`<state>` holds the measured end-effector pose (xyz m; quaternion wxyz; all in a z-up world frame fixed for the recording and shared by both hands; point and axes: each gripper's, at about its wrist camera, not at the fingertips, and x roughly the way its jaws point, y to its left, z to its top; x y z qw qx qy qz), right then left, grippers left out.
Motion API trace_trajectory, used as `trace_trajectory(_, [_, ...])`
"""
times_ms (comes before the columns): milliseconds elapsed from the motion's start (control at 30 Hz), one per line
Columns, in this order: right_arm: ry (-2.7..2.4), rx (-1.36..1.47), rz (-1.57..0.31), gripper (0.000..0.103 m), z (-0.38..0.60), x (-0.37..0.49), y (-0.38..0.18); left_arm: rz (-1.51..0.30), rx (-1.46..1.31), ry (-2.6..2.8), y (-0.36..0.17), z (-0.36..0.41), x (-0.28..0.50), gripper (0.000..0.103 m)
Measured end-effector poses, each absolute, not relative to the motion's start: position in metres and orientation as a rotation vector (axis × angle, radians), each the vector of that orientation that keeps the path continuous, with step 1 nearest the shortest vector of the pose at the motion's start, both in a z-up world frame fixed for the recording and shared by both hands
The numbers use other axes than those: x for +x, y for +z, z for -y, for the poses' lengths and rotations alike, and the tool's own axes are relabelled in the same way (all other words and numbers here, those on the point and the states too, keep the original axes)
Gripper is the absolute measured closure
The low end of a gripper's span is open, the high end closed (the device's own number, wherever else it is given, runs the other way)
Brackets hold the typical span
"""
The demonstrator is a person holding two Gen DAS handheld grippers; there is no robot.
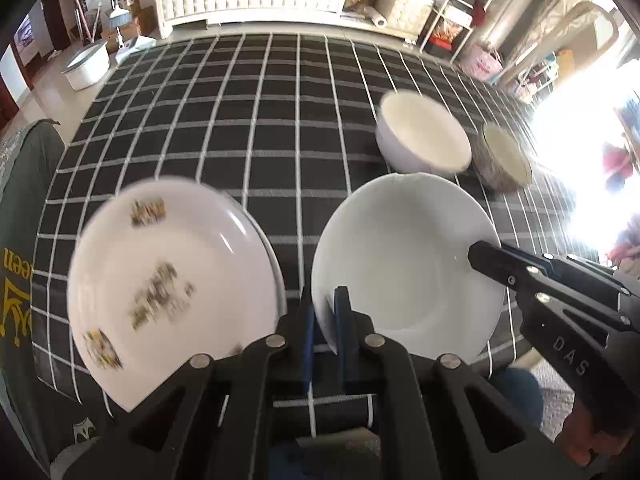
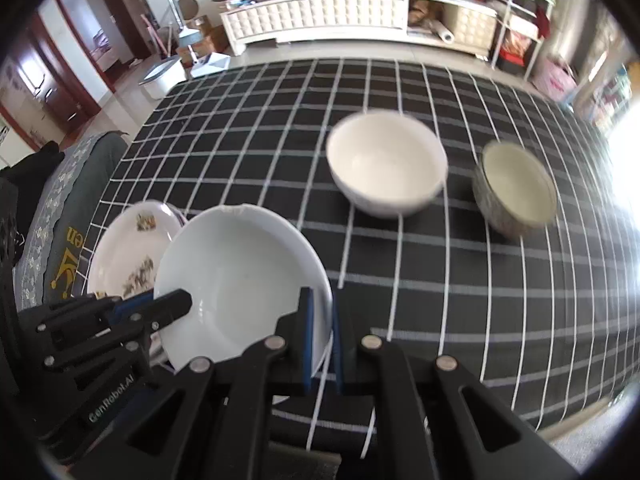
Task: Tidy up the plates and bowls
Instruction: 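Carry the plain white bowl beside the plate stack and lower it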
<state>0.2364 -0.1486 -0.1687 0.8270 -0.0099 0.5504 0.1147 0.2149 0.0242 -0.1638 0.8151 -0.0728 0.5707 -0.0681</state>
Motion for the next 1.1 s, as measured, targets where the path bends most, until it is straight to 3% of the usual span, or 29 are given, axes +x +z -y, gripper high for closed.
trace_trajectory(500, [0.218, 0.038, -1.250, 0.092, 0.169, 0.219, -0.215, -1.275, -0.114, -0.140, -0.207, 0.000, 0.207, 0.096])
trace_trajectory(800, [0.226, -0.019, -1.237, 0.091, 0.165, 0.224, -0.218, -1.244, -0.104, -0.139, -0.207, 0.001, 0.213, 0.096])
trace_trajectory(867, [0.221, -0.027, -1.234, 0.091, 0.167, 0.223, -0.216, -1.245, -0.102, -0.142, -0.206, -0.001, 0.213, 0.093])
trace_trajectory(967, [0.214, 0.005, -1.237, 0.086, 0.175, 0.222, -0.214, -1.231, -0.091, -0.110, -0.201, -0.007, 0.211, 0.078])
trace_trajectory(1000, [0.206, 0.006, -1.234, 0.080, 0.179, 0.221, -0.212, -1.222, -0.090, -0.105, -0.199, -0.009, 0.210, 0.069])
trace_trajectory(1100, [0.181, -0.007, -1.214, 0.067, 0.182, 0.219, -0.206, -1.194, -0.115, -0.123, -0.188, -0.015, 0.207, 0.063])
